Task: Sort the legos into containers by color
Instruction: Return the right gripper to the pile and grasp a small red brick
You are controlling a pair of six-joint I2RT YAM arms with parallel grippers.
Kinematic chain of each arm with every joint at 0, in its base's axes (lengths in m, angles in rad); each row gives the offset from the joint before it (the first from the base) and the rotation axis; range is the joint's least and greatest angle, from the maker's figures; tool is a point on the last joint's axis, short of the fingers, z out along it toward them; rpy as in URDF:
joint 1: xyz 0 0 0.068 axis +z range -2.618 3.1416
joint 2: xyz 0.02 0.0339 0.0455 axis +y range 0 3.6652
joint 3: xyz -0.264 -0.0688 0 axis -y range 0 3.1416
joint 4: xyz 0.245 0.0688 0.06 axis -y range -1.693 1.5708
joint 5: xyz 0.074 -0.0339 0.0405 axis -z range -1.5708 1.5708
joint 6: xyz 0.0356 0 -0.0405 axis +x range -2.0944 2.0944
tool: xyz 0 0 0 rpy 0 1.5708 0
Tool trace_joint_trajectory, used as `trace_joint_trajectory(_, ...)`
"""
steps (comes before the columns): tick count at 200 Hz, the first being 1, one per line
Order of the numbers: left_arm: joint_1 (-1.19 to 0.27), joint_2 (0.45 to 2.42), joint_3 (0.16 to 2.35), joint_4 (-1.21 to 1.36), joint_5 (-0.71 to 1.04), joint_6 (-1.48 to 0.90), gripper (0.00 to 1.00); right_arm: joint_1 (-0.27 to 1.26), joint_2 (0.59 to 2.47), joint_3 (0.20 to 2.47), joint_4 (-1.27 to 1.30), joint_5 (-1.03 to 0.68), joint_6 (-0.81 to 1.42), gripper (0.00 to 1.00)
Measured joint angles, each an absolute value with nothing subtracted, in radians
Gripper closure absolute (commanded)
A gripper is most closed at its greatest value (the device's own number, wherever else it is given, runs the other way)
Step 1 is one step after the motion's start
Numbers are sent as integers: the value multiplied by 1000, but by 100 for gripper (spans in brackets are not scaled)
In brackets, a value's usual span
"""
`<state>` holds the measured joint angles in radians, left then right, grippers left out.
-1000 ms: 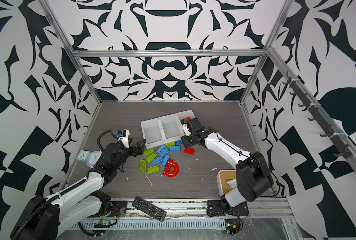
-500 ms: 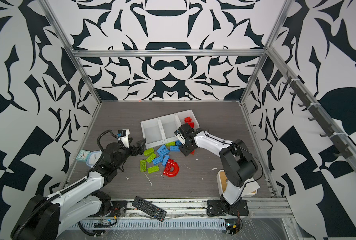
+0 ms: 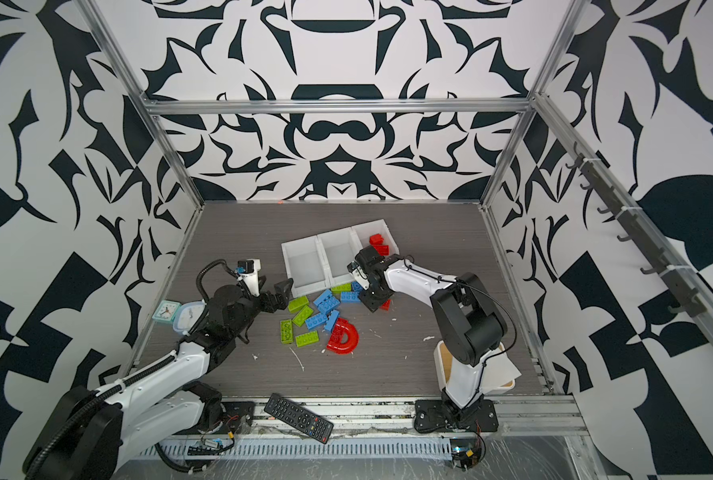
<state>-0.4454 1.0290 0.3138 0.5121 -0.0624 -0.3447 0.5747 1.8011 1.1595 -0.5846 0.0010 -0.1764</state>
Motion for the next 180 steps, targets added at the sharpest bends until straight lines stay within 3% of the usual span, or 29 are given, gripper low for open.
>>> trace_joint_trajectory(63,-445,1029,314,512,-62,-345,0,573,1827,1162,-635,4,-176,48)
trace_joint_trajectory(133,-445,1026,314,509,-62,-344,0,570,1819,1162,-636,28,-159,67)
trace_joint_trajectory(180,-445,1017,314,500,-63,-344,0,545,1771,1143,-618,7,-133,70)
